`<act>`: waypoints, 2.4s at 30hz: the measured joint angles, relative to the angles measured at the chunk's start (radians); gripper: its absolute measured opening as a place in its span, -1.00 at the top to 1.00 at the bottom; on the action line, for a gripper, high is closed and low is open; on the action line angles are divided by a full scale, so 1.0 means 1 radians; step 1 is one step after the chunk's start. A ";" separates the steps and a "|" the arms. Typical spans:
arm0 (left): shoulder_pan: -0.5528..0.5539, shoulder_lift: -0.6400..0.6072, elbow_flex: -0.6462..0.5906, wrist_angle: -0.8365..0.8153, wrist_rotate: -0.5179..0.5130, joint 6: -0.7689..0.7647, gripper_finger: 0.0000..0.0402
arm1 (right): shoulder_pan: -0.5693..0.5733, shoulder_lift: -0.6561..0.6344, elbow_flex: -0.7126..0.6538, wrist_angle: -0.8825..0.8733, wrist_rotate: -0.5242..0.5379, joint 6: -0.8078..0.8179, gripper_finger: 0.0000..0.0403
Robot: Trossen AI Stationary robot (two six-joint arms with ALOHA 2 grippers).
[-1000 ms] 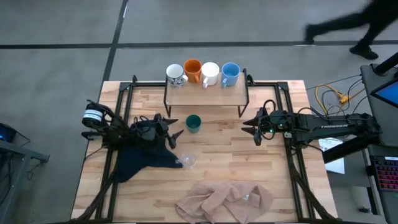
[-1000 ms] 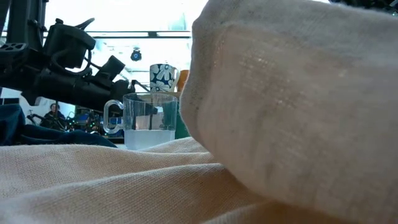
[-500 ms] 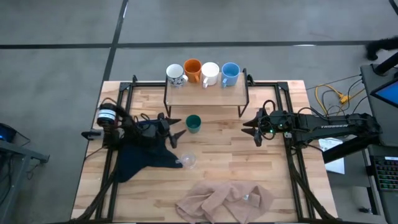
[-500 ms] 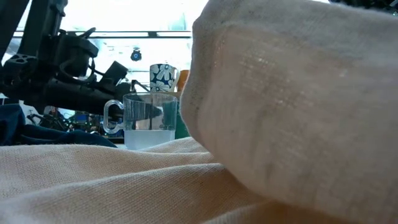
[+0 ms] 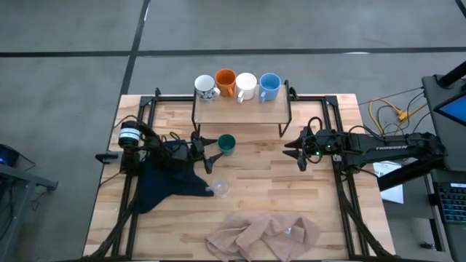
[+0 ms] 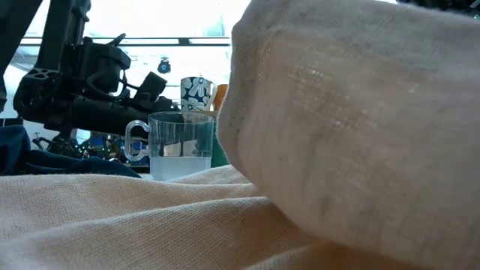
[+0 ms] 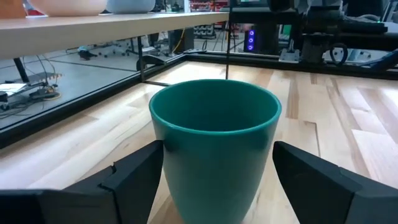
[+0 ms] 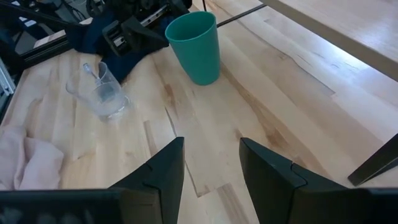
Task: Stack small to large cups/mugs on shelf
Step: Put the green cup on the shelf
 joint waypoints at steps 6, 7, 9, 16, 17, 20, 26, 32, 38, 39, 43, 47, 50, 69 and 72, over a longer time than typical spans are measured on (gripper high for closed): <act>0.018 0.003 0.009 -0.002 0.004 0.007 -0.43 | 0.000 0.000 0.000 0.000 0.001 0.000 0.26; 0.021 0.003 0.012 -0.002 0.011 0.008 -0.43 | 0.000 0.000 0.000 0.000 0.002 0.000 0.26; 0.028 0.003 0.015 -0.002 0.036 0.009 -0.43 | 0.000 0.000 0.000 0.000 0.002 0.000 0.26; 0.047 0.003 0.027 -0.012 0.075 0.009 -0.43 | 0.000 0.000 0.000 0.000 0.002 0.000 0.26; 0.048 0.003 0.030 -0.015 0.075 0.009 -0.43 | 0.000 0.000 0.000 0.000 0.002 0.000 0.26; 0.050 0.003 0.040 -0.045 0.075 0.007 -0.43 | 0.000 0.000 0.000 0.000 0.002 0.000 0.26; 0.051 0.003 0.061 -0.064 0.076 0.007 -0.43 | 0.000 0.000 0.000 0.001 0.002 0.000 0.26; 0.051 0.003 0.065 -0.065 0.076 0.008 -0.43 | 0.000 0.000 0.000 0.000 0.002 0.000 0.26; 0.051 0.003 0.065 -0.075 0.076 0.000 -0.43 | 0.000 0.000 0.000 0.000 0.002 0.000 0.26; 0.051 0.003 0.065 -0.078 0.076 -0.001 -0.43 | 0.000 0.000 0.000 0.000 0.002 0.000 0.26; 0.051 0.003 0.065 -0.098 0.076 -0.004 -0.42 | 0.000 0.000 0.000 0.001 0.002 0.000 0.26; 0.051 0.003 0.065 -0.101 0.076 -0.025 -0.32 | 0.000 0.000 0.000 0.000 0.002 0.000 0.26; 0.051 0.003 0.065 -0.101 0.076 -0.025 -0.19 | 0.000 0.000 0.000 0.001 0.002 0.000 0.26; 0.052 0.003 0.064 -0.115 0.075 -0.025 0.11 | 0.000 0.000 0.000 0.001 0.001 0.018 0.26; 0.052 0.003 0.061 -0.114 0.076 -0.025 0.11 | 0.000 0.000 0.000 0.001 0.001 0.018 0.26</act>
